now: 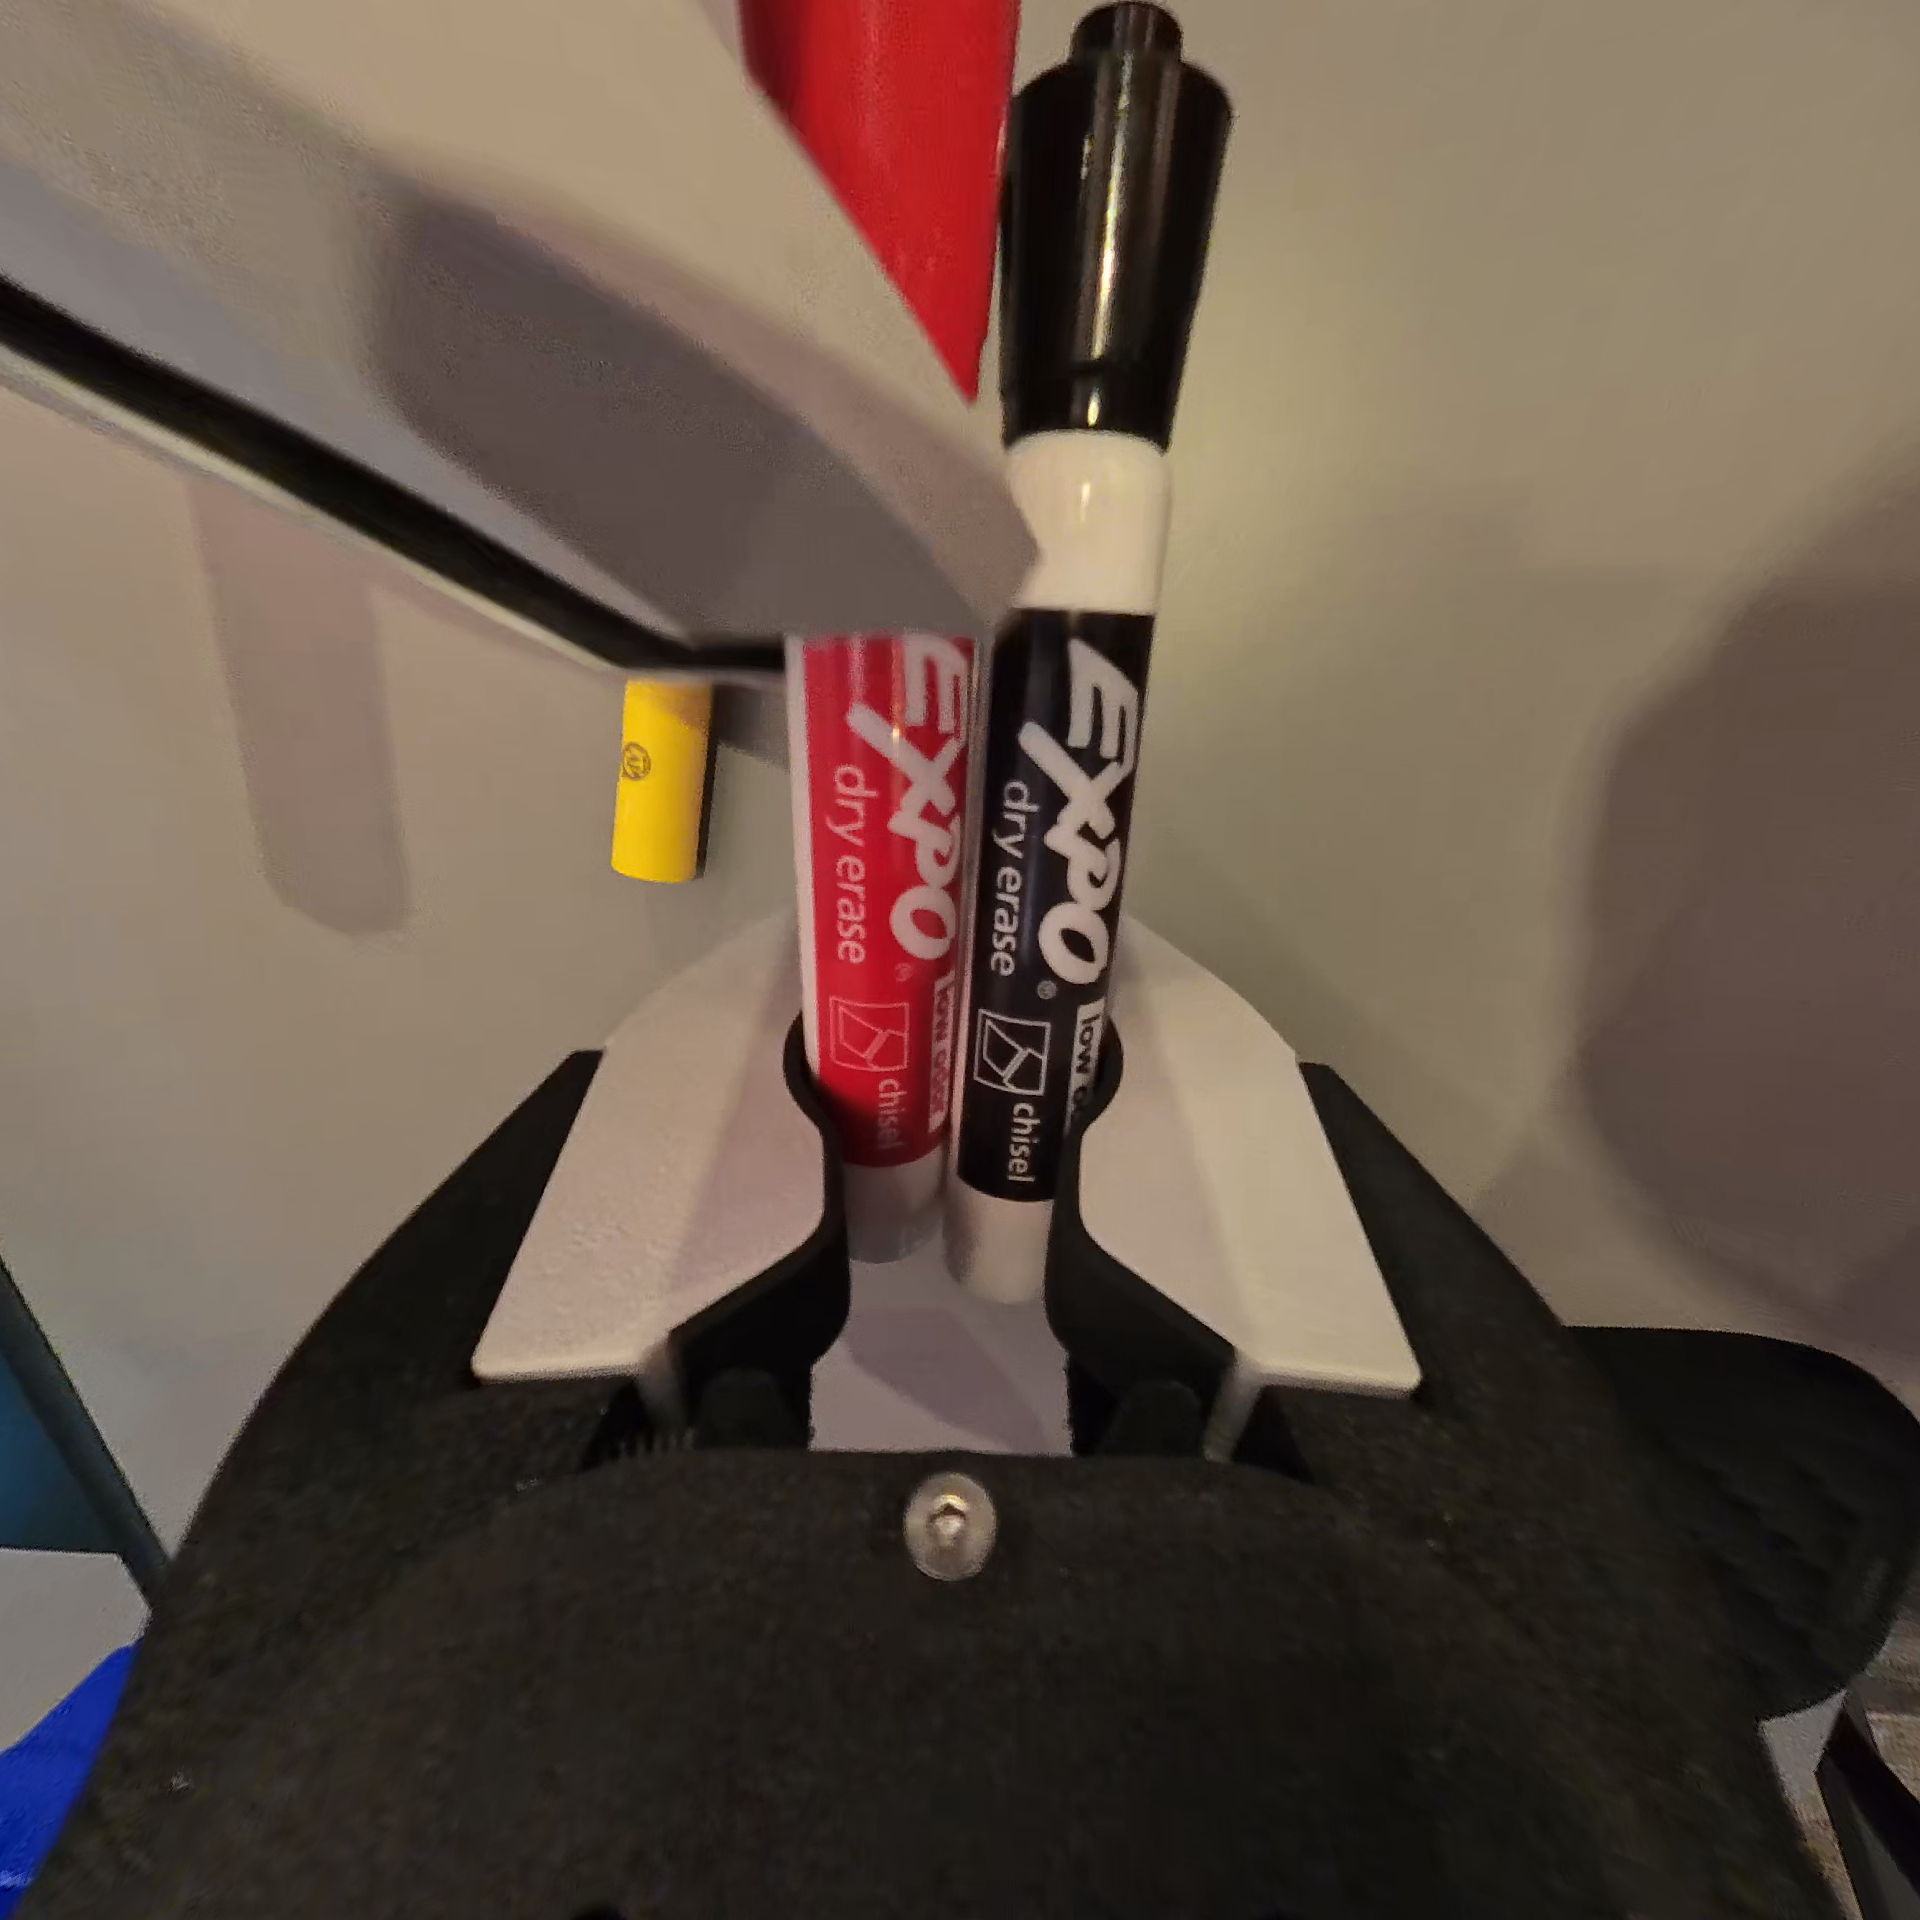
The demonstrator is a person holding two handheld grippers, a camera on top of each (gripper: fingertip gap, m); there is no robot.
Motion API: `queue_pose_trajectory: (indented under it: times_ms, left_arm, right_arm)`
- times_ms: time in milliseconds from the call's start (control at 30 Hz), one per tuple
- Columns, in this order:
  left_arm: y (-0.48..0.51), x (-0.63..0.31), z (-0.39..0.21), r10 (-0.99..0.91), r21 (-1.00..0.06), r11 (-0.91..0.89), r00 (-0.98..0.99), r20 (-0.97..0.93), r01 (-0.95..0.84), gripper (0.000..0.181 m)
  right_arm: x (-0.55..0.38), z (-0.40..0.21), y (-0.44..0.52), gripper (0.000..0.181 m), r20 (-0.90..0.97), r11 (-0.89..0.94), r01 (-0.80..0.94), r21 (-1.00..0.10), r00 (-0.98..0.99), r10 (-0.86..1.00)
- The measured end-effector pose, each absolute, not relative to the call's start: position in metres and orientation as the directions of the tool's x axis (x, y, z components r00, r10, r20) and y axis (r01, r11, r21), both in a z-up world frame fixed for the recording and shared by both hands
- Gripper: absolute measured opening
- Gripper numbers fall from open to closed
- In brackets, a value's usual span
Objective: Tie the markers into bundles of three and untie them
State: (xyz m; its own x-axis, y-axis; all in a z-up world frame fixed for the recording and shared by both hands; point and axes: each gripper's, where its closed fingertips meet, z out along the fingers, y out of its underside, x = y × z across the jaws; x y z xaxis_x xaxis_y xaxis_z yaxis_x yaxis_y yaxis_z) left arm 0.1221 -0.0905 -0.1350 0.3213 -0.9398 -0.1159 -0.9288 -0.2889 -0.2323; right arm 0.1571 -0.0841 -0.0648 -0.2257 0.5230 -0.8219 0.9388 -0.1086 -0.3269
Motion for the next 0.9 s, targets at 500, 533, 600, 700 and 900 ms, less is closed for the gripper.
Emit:
queue_pose_trajectory:
  times_ms: [500,533,600,700,900]
  left_arm:
    - [-0.087,0.078,-0.134,-0.885,-0.239,-0.421,0.454,-0.101,-0.875,0.042]
    - [-0.086,0.077,-0.134,-0.883,-0.238,-0.424,0.457,-0.104,-0.874,0.042]
    - [-0.085,0.076,-0.133,-0.880,-0.238,-0.432,0.464,-0.098,-0.870,0.043]
    - [-0.084,0.079,-0.133,-0.880,-0.246,-0.438,0.469,-0.082,-0.865,0.043]
    - [-0.081,0.085,-0.130,-0.883,-0.250,-0.429,0.462,-0.086,-0.868,0.043]
  right_arm:
    - [0.173,-0.083,-0.044,0.050,-0.053,0.131,0.394,-0.910,-0.423,0.905]
    - [0.172,-0.087,-0.043,0.046,-0.025,0.138,0.376,-0.916,-0.399,0.916]
    - [0.170,-0.092,-0.045,0.041,-0.011,0.133,0.363,-0.922,-0.369,0.929]
    - [0.163,-0.089,-0.054,0.033,0.044,0.175,0.334,-0.926,-0.365,0.930]
    - [0.149,-0.088,-0.058,0.027,0.119,0.249,0.362,-0.898,-0.345,0.931]
